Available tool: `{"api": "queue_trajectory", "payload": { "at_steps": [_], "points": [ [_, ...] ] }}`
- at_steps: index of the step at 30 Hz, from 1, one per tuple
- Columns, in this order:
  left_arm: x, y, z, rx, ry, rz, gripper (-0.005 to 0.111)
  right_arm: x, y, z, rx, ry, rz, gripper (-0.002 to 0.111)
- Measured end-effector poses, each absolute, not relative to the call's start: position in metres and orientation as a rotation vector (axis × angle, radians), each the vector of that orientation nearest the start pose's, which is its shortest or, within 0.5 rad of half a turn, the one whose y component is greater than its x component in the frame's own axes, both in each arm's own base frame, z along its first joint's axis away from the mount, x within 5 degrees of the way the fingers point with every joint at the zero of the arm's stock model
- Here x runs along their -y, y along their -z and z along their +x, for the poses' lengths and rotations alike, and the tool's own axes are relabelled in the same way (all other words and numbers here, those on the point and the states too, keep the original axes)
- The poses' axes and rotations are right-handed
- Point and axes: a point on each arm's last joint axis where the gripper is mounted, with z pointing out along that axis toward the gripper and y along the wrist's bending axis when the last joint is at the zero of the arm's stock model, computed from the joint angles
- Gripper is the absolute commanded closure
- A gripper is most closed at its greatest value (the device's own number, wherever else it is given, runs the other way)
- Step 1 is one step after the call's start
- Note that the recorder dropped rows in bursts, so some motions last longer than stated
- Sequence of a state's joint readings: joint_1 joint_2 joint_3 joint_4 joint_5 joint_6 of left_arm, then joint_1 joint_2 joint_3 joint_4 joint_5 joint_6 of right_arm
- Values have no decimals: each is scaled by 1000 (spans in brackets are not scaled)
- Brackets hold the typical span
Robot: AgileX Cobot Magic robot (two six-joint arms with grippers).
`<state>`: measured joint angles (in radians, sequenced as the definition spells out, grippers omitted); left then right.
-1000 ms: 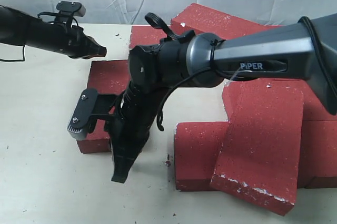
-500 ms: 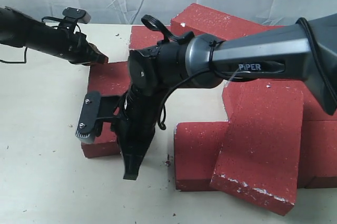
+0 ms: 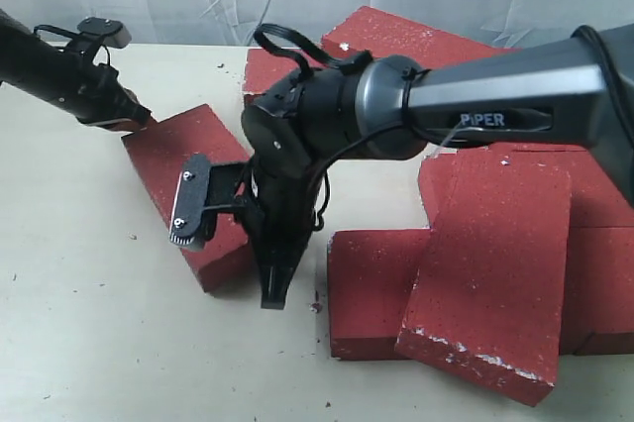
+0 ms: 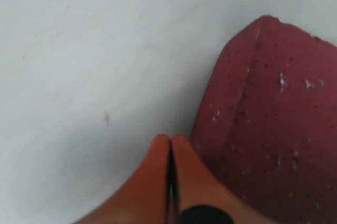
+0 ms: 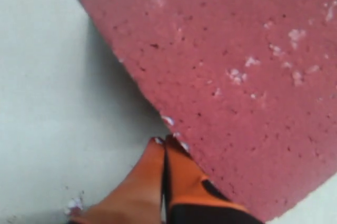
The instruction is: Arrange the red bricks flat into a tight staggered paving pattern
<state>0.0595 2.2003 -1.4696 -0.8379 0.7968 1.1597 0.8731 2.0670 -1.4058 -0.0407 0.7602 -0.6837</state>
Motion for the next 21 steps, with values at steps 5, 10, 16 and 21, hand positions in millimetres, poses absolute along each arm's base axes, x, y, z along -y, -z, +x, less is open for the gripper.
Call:
{"api": "queue_trajectory", "payload": {
  "at_steps": [5,10,16,21],
  "points": [
    [13,-122,432,-2628,597,655,107,-298,-163,291,-2066,52,-1971,109],
    [14,-122,422,-2692,681,710,107,-270,-166,324,-2122,94,-1852,109],
    [15,-123,409,-2747,723,689,107,-246,-170,349,-2155,99,-1713,109],
    [13,-135,403,-2730,646,646,107,-241,-171,354,-2204,71,-1635,109]
  ]
}}
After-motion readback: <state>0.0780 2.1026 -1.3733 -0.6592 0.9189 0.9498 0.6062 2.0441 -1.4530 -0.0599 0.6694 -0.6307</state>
